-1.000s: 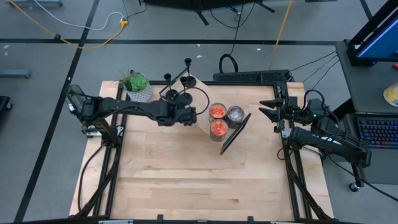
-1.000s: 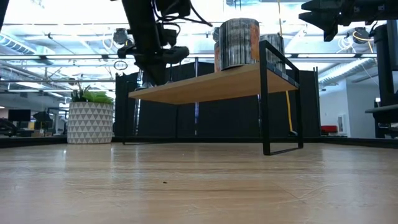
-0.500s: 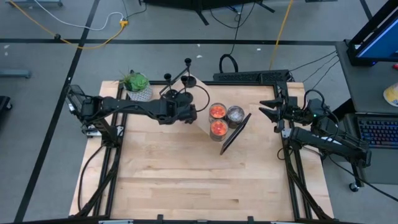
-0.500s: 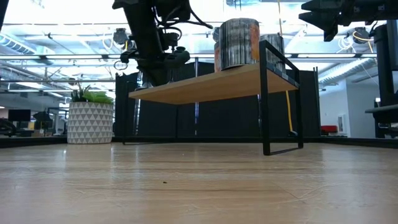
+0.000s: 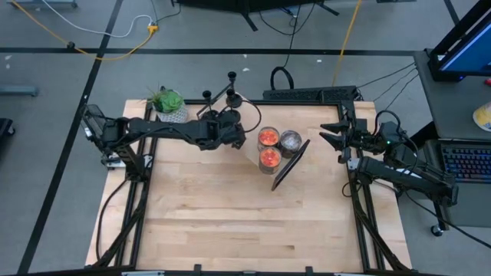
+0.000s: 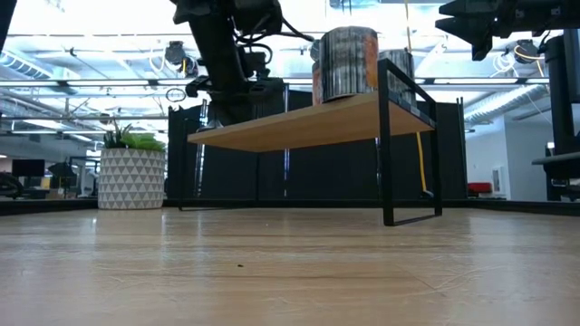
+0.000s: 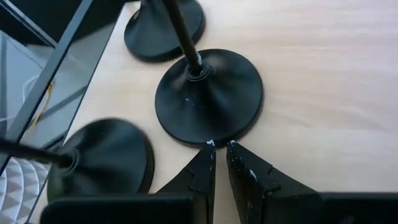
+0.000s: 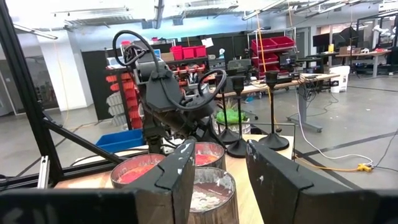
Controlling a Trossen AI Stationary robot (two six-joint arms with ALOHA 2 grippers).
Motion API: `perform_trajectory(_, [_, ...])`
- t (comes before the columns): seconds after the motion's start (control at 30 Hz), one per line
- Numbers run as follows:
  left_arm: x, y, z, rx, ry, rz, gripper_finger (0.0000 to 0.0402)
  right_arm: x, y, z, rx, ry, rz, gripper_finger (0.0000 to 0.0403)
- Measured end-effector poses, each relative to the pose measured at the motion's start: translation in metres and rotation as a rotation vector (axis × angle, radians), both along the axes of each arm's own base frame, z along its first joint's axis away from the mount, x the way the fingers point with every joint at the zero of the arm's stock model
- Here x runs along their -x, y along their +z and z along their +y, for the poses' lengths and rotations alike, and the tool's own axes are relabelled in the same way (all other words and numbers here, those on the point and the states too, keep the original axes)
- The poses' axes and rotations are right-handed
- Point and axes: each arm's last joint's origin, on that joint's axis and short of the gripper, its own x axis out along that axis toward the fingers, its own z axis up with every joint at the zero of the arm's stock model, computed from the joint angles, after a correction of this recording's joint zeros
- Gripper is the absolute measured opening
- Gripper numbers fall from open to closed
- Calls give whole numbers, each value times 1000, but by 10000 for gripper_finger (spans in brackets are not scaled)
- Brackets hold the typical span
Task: Pick & Place candle stick holders
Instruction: Put the black candle holder on the shelf, then return to Home Position
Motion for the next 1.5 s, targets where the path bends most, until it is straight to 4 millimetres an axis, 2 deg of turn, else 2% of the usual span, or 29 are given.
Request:
perform_trajectory(0.23, [0, 2, -2, -19, -23, 11, 51, 0, 0, 0, -2, 0, 0, 134])
perform_trajectory(0.43, [23, 33, -14, 11, -25, -47, 51, 0, 0, 0, -2, 0, -1, 134])
perform_trajectory(0.63, [60, 91, -34, 65, -106, -280, 51, 0, 0, 0, -1, 0, -3, 134])
perform_trajectory(0.83, [113, 151, -59, 148, -374, -543, 51, 0, 0, 0, -3, 0, 0, 134])
perform_trajectory(1.03, [163, 179, -79, 76, -524, -637, 51, 0, -1, 0, -6, 3, 8, 134])
perform_trajectory(1.1, [176, 181, -85, 49, -549, -654, 51, 0, -1, 0, -6, 4, 8, 134])
perform_trajectory(1.2, [190, 172, -92, 34, -557, -660, 51, 0, -1, 0, -6, 4, 8, 134])
perform_trajectory(1.5, [216, 114, -109, 64, -642, -764, 51, 0, -1, 0, -6, 5, 8, 134])
